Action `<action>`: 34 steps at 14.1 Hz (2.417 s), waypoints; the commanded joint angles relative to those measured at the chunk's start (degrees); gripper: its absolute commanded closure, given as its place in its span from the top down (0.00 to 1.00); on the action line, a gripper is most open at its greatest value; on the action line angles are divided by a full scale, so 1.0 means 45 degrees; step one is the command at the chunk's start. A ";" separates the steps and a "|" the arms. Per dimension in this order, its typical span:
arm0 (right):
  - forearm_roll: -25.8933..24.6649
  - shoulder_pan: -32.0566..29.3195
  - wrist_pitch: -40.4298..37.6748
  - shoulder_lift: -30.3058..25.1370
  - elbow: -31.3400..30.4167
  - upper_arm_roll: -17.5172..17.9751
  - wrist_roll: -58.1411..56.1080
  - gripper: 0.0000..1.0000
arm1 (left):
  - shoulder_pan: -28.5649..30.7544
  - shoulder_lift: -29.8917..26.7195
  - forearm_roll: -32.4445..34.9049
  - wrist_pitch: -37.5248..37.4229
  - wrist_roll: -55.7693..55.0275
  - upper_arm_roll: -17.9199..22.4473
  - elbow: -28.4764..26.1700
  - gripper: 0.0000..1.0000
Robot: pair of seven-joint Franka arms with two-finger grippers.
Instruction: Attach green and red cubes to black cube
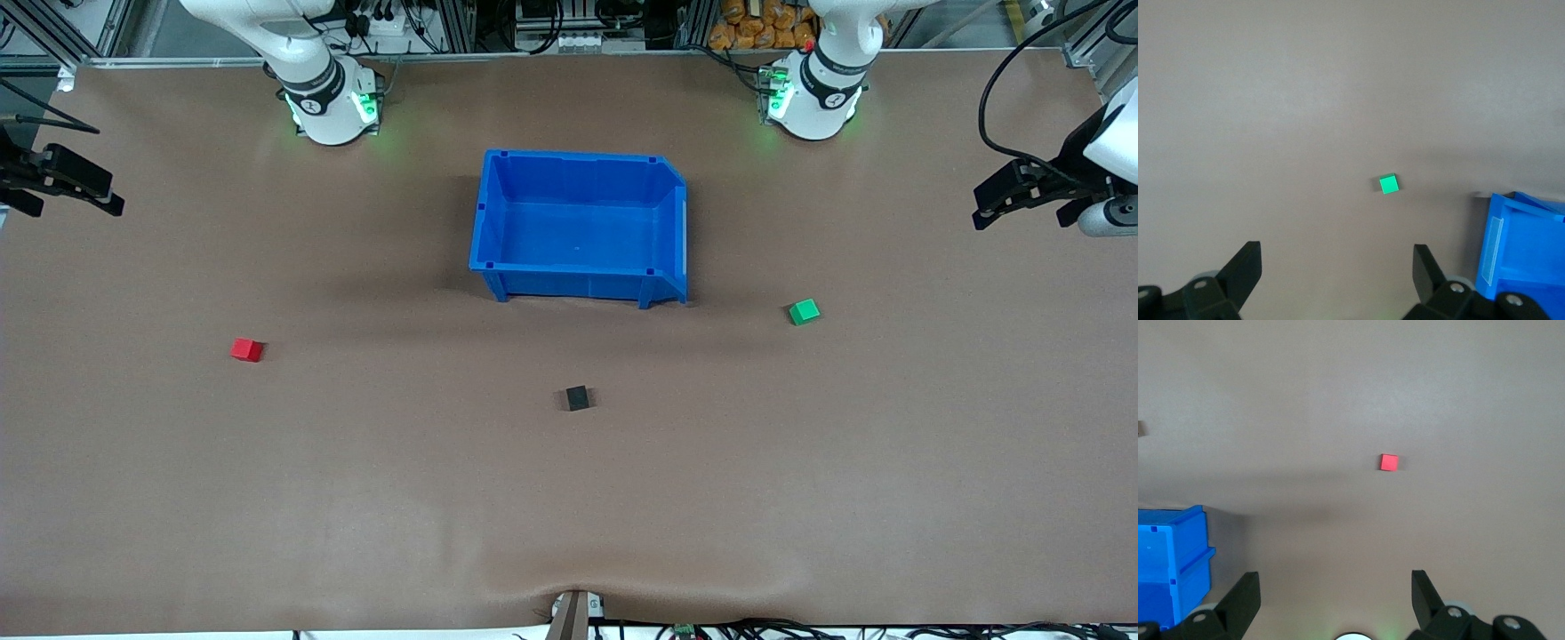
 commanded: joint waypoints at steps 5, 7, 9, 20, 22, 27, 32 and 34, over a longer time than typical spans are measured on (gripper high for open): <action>0.0152 -0.0017 -0.0090 -0.0002 0.0082 -0.0006 0.0048 1.00 | 0.0011 0.0112 -0.0069 -0.0287 0.0183 0.0022 0.0337 1.00; 0.0036 0.0119 -0.0070 0.0056 0.0081 0.0014 0.0009 1.00 | 0.0108 0.0209 -0.0185 -0.0365 0.0065 0.0022 0.0415 1.00; -0.0005 0.0082 0.0085 0.0230 0.0082 0.0053 -0.0030 1.00 | 0.0070 0.0209 -0.0185 -0.0715 0.0124 0.0022 0.0376 1.00; 0.0191 -0.0408 0.3268 0.3119 0.0101 -0.0025 0.0087 1.00 | 0.0128 0.0560 -0.0185 -0.0757 -0.0013 0.0041 0.0083 1.00; 0.0210 -0.0427 0.3968 0.4075 0.0082 -0.0006 0.0087 1.00 | 0.0109 0.0988 -0.0108 -0.0503 -0.0013 0.0041 0.0161 1.00; 0.0620 -0.0505 0.4637 0.5968 0.0004 -0.0006 0.0028 1.00 | 0.0089 0.1594 -0.0029 -0.0209 -0.0284 0.0041 0.0083 1.00; 0.1226 -0.1500 0.4500 0.8296 -0.0522 0.0014 -0.0380 1.00 | 0.0031 0.1732 -0.0029 0.0941 -0.0638 0.0022 -0.1339 1.00; 0.1342 -0.1890 0.4772 0.8842 -0.0661 0.0014 -0.0908 1.00 | -0.0028 0.1752 -0.0010 0.1604 -0.0618 0.0002 -0.2042 1.00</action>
